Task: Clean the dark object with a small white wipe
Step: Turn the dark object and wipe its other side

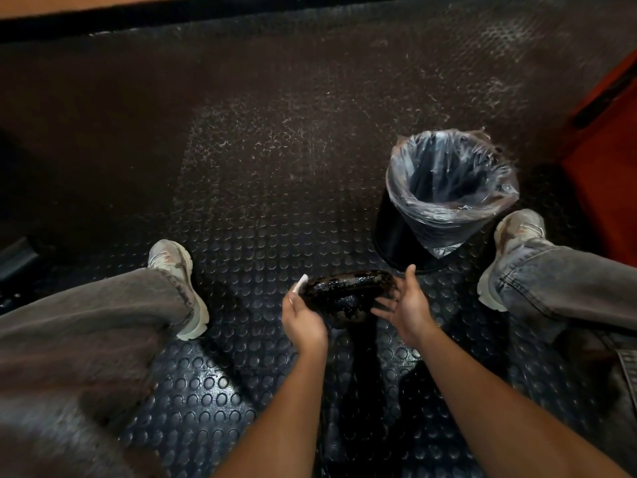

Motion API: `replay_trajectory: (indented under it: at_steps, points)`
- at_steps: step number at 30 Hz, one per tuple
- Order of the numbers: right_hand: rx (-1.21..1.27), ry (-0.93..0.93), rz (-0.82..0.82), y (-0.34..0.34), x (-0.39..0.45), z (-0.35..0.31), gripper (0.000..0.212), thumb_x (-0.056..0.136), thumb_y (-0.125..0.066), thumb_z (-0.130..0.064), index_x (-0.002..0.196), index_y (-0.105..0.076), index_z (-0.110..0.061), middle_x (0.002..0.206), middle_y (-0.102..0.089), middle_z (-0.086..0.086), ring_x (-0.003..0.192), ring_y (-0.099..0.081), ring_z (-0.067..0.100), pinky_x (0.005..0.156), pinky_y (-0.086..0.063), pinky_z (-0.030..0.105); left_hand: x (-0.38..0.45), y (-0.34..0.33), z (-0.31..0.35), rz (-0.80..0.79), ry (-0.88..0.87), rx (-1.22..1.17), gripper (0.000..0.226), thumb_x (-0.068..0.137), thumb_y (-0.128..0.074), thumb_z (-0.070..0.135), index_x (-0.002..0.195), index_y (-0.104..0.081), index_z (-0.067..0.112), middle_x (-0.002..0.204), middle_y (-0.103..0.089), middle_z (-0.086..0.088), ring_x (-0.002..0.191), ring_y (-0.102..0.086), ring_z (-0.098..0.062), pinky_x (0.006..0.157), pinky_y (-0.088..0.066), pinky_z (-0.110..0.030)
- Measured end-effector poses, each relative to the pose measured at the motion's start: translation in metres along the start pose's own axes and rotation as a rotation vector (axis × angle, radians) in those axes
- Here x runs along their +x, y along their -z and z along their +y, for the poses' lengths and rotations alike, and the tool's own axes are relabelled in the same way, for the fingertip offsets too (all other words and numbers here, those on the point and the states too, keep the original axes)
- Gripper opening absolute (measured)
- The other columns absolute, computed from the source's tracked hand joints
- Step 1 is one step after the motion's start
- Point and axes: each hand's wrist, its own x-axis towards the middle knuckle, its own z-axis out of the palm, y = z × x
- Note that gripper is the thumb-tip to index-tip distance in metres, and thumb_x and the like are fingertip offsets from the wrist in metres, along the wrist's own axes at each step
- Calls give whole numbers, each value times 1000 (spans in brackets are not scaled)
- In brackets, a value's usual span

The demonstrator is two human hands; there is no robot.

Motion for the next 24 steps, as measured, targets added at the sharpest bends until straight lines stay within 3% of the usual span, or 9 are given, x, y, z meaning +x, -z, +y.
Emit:
replay_trajectory:
  at_steps: [1, 3, 5, 8, 12, 15, 19, 22, 24]
  points:
    - [1, 0, -1, 0, 0, 0, 87, 92, -26, -79, 145, -50, -15, 143, -56, 9, 129, -53, 35, 98, -51, 55, -4, 3, -2, -5, -97, 38, 35, 109, -35, 36, 117, -69, 31, 108, -70, -1, 86, -56, -18, 86, -52, -43]
    - [1, 3, -3, 0, -2, 0, 85, 92, -25, -78, 144, -52, -15, 142, -57, 8, 129, -54, 35, 99, -50, 55, -15, 10, -11, 14, -252, 157, 38, 109, -34, 34, 131, -63, 25, 98, -66, 7, 85, -61, -13, 75, -50, -26]
    - [0, 9, -3, -1, -2, 1, 85, 92, -25, -78, 142, -53, -16, 141, -58, 8, 128, -54, 35, 101, -48, 57, -25, 16, -20, 32, -287, 231, 40, 109, -34, 30, 137, -59, 16, 96, -67, 7, 88, -62, -12, 72, -44, -22]
    - [-16, 15, -3, -1, -3, 0, 91, 85, -29, -83, 141, -53, -16, 141, -57, 8, 128, -55, 35, 101, -48, 58, -19, 14, -37, 8, -77, 234, 40, 109, -35, 29, 133, -60, 9, 114, -68, -13, 102, -62, -27, 84, -44, -32]
    - [-11, 23, -13, 0, -2, 0, 86, 86, -27, -81, 137, -56, -18, 138, -59, 7, 125, -57, 33, 100, -49, 57, 3, 1, -27, 15, 204, 28, 36, 108, -40, 27, 131, -60, 6, 117, -64, -12, 100, -59, -25, 88, -44, -32]
    - [-12, 21, -14, 1, -2, -1, 84, 92, -23, -78, 139, -56, -17, 137, -60, 7, 122, -59, 32, 99, -50, 55, 2, -3, -9, 36, 31, 50, 37, 109, -37, 33, 132, -62, 19, 104, -64, -4, 85, -60, -18, 76, -49, -31]
    - [-6, 17, 1, -2, -3, -1, 83, 94, -21, -76, 139, -55, -16, 137, -60, 9, 123, -59, 33, 97, -50, 54, -16, 12, -25, -36, -458, 243, 44, 108, -30, 43, 144, -52, 31, 130, -66, 0, 118, -63, -20, 100, -51, -38]
    - [0, 17, 1, -1, -3, 0, 84, 93, -22, -77, 142, -53, -16, 140, -58, 9, 125, -57, 34, 96, -51, 54, -18, 19, -47, -40, -373, 356, 54, 103, -23, 56, 147, -46, 36, 125, -67, -11, 114, -64, -30, 95, -55, -48]
    - [-7, 20, -2, -1, -3, 0, 84, 94, -22, -77, 143, -53, -16, 140, -58, 9, 125, -56, 34, 96, -51, 54, -13, 16, -49, -13, -222, 384, 48, 106, -29, 47, 141, -55, 26, 122, -69, -10, 112, -63, -32, 94, -52, -46]
